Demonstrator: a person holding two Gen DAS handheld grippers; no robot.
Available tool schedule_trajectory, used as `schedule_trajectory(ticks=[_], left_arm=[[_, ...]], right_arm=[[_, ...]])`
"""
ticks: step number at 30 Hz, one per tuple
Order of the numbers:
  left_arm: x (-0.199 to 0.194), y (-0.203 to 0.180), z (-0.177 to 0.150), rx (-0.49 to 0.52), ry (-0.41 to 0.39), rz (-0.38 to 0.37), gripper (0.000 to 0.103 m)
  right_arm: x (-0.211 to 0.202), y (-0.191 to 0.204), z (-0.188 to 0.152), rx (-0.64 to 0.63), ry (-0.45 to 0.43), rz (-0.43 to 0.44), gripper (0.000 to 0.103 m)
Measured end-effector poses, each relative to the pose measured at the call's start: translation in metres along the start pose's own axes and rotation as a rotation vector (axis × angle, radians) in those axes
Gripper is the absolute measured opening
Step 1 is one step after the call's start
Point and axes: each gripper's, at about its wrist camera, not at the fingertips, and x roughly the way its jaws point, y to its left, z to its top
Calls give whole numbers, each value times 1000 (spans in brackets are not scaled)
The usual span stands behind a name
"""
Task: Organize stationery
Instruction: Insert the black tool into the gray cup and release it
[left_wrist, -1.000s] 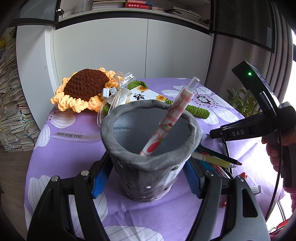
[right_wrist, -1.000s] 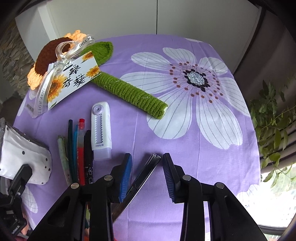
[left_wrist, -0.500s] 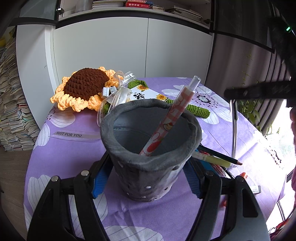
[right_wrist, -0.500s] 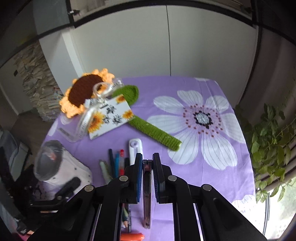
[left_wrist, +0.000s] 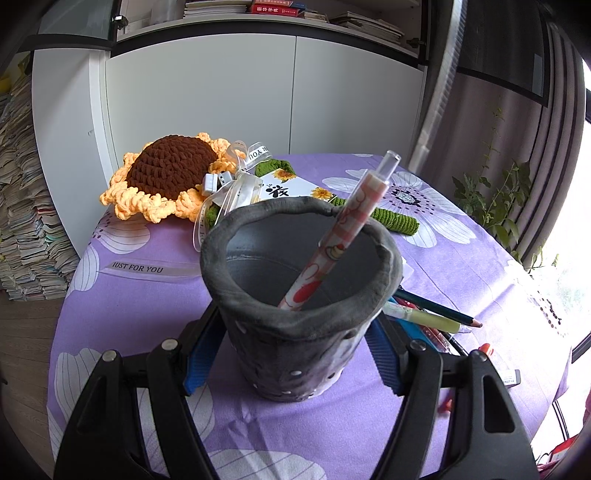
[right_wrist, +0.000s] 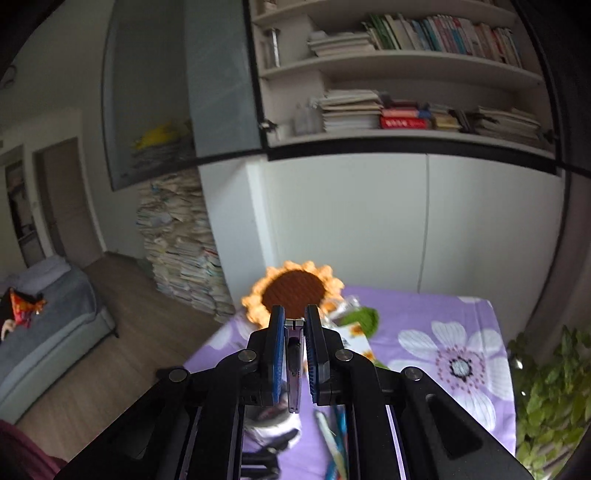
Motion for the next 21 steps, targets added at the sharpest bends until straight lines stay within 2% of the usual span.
schedule_trajectory(ticks=[3, 8, 15, 21], left_arm=[[0, 0, 0, 0, 0, 0, 71], [0, 0, 0, 0, 0, -1, 71], [0, 0, 0, 0, 0, 0, 72], [0, 0, 0, 0, 0, -1, 72]], right_arm=[[10, 7, 4, -6, -1, 48, 11], [40, 13, -8, -13, 66, 82, 12], [63, 12, -28, -47, 99, 68, 12], [75, 2, -37, -17, 137, 68, 12]])
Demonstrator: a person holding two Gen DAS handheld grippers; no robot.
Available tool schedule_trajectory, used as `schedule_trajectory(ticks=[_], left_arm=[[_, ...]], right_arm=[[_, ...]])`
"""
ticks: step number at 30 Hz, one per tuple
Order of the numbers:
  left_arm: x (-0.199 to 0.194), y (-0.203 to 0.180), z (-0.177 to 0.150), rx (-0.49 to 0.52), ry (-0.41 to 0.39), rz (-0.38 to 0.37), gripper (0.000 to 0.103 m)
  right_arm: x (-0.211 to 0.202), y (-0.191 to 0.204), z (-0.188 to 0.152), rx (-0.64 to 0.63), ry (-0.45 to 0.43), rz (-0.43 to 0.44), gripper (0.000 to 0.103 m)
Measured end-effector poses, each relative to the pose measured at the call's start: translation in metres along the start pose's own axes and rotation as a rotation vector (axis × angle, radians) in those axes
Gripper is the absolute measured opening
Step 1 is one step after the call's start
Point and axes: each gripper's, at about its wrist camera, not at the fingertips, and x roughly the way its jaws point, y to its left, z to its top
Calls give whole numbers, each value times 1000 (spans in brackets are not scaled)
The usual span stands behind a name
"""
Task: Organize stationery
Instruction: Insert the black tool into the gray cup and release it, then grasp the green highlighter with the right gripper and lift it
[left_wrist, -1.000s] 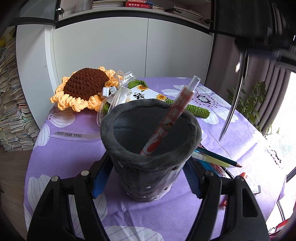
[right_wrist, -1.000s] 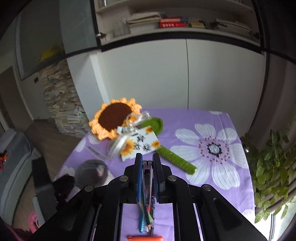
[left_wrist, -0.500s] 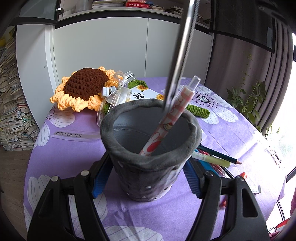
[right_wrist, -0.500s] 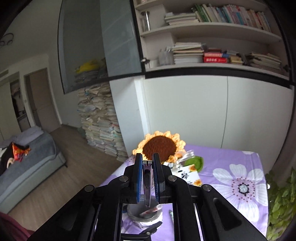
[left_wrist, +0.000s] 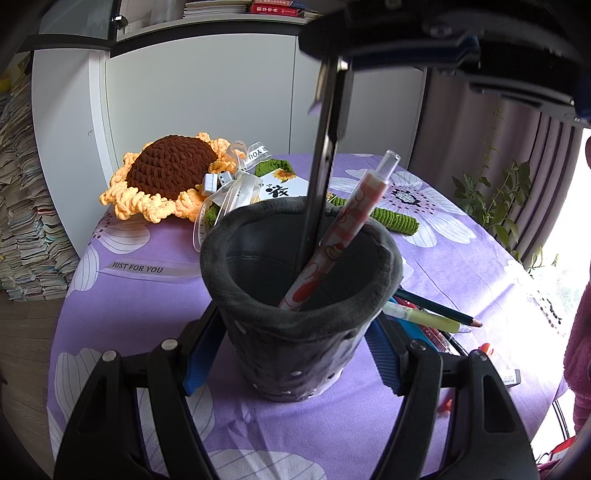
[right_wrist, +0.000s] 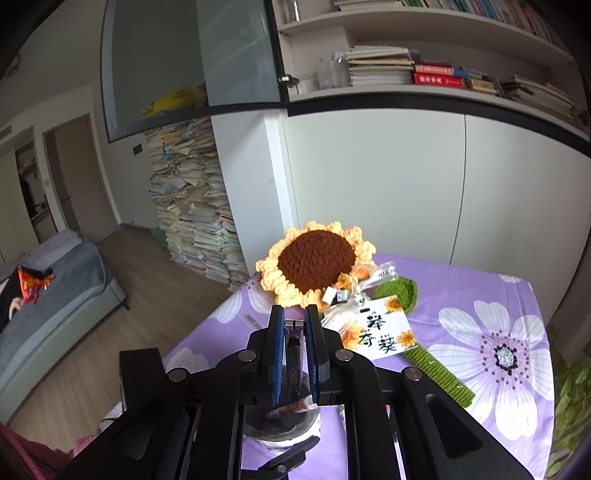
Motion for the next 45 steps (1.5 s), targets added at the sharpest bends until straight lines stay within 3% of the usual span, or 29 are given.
schedule_trajectory(ticks=[11, 19, 26, 33, 38, 40, 42, 45], left_arm=[[0, 0, 0, 0, 1, -1, 72], [2, 1, 0, -6, 9, -6, 72], [1, 0, 0, -6, 9, -6, 72], [5, 2, 0, -12, 23, -5, 72], [5, 2, 0, -12, 24, -5, 72], [5, 1, 0, -12, 24, -5, 72], [5, 2, 0, -12, 23, -5, 72], [5, 2, 0, -12, 23, -5, 72]], right_arm=[[15, -12, -15, 58, 94, 17, 12], [-5, -20, -17, 102, 69, 5, 12], [-33, -46, -41, 135, 105, -133, 12], [-29, -88, -82, 237, 254, -254, 12], [-14, -90, -92, 217, 320, -253, 13], [-9, -86, -92, 197, 329, -238, 19], [-3, -79, -91, 175, 336, -218, 43], [6, -68, -85, 118, 333, -194, 45]])
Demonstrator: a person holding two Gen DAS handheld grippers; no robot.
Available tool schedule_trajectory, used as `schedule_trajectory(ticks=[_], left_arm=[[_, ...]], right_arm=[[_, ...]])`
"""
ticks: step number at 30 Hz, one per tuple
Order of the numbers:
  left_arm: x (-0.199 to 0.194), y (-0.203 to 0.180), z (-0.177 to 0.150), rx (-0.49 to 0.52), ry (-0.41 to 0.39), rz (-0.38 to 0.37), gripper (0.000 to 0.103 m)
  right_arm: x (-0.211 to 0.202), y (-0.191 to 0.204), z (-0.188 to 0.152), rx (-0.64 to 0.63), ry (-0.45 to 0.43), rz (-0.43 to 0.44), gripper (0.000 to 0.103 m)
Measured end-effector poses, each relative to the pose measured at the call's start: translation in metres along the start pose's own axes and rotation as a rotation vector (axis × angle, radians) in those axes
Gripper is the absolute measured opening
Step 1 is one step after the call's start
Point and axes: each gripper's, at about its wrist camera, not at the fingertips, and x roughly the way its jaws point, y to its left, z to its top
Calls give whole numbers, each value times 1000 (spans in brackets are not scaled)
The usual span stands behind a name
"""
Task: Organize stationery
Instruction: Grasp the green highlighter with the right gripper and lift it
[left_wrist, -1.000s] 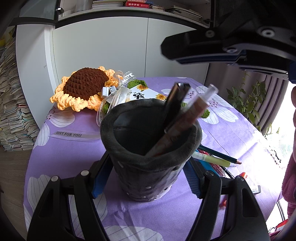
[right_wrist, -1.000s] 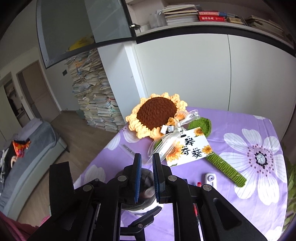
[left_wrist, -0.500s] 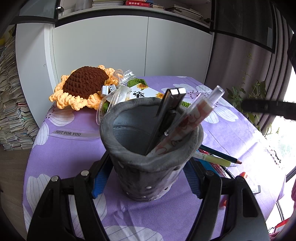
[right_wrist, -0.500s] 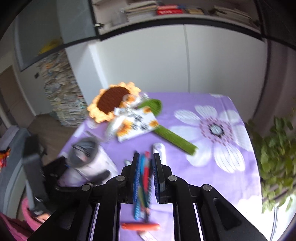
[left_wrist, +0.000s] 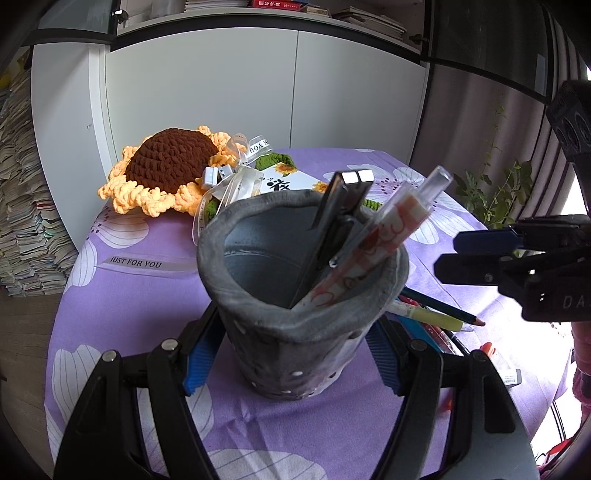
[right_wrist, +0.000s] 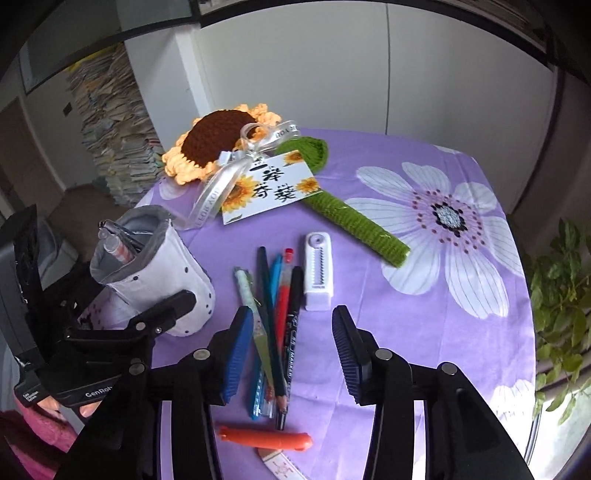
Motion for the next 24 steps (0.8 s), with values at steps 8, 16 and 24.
schedule_trajectory(ticks=[8, 16, 24], left_arm=[[-1, 2, 0, -5, -1, 2, 72], [0, 6, 1, -21, -2, 9, 71], [-2, 6, 0, -27, -4, 19, 71]], right_arm=[[13, 28, -4, -133, 36, 19, 45], [11, 33, -5, -147, 31, 35, 34], [0, 31, -9, -154, 23, 33, 30]])
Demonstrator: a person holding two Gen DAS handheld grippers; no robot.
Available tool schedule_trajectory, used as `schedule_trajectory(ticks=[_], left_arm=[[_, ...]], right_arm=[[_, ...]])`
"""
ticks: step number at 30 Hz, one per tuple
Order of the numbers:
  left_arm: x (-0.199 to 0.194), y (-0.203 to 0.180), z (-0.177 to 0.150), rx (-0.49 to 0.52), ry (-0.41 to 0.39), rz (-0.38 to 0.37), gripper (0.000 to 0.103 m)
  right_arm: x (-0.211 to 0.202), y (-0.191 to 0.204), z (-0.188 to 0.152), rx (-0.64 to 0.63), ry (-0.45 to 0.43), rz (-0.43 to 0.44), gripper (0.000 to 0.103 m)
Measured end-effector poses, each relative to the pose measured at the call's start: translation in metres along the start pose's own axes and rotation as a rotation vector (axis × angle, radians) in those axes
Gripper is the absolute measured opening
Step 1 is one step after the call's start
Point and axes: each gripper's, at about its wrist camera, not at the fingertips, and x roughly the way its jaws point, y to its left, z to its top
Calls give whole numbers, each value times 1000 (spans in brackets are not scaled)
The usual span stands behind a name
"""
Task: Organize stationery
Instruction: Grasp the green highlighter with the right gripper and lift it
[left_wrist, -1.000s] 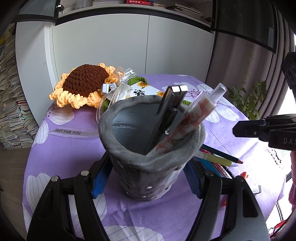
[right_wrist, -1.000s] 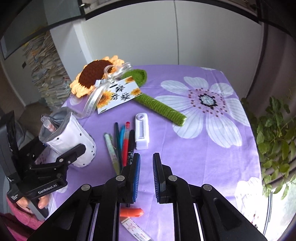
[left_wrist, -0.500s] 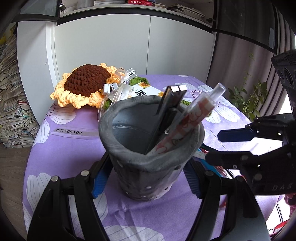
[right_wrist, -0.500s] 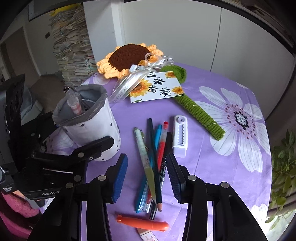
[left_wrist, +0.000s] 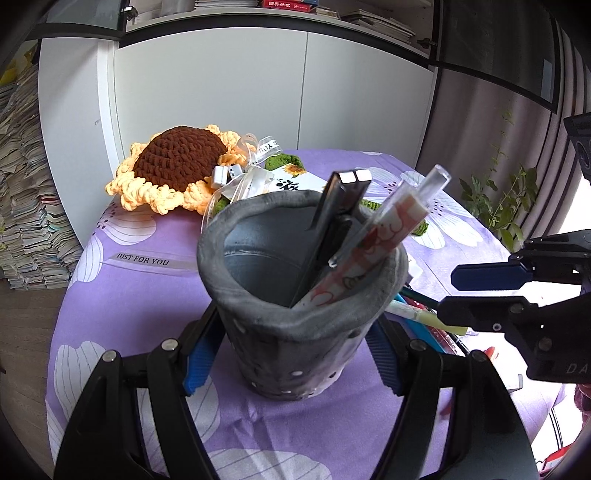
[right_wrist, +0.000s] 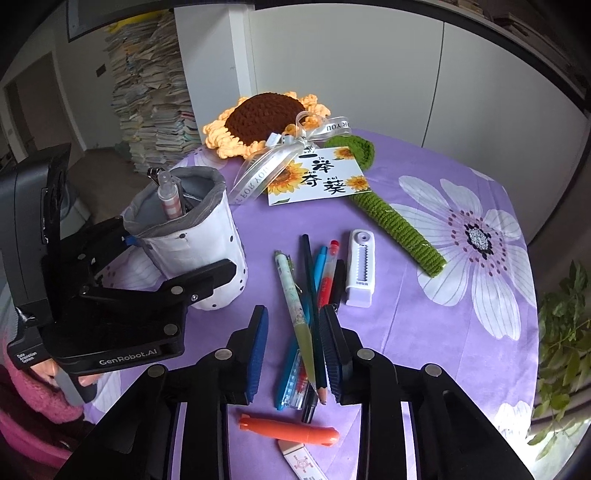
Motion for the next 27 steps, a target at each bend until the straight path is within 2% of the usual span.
schedule_trajectory(ticks=[10, 16, 25, 26, 27], left_arm=[[-7, 21, -3, 13, -9, 128, 71], [-8, 38, -5, -28, -5, 112, 71], [-6, 37, -4, -29, 1, 90, 71], [-7, 36, -5, -28, 2, 92, 71], [-7, 35, -5, -28, 3, 92, 71]], right_arm=[[25, 22, 24, -117, 32, 65, 30], [50, 26, 39, -143, 82, 77, 29], [82, 23, 46, -158, 171, 15, 29], [84, 22, 46, -162, 177, 9, 28], [87, 22, 46, -158, 190, 16, 19]])
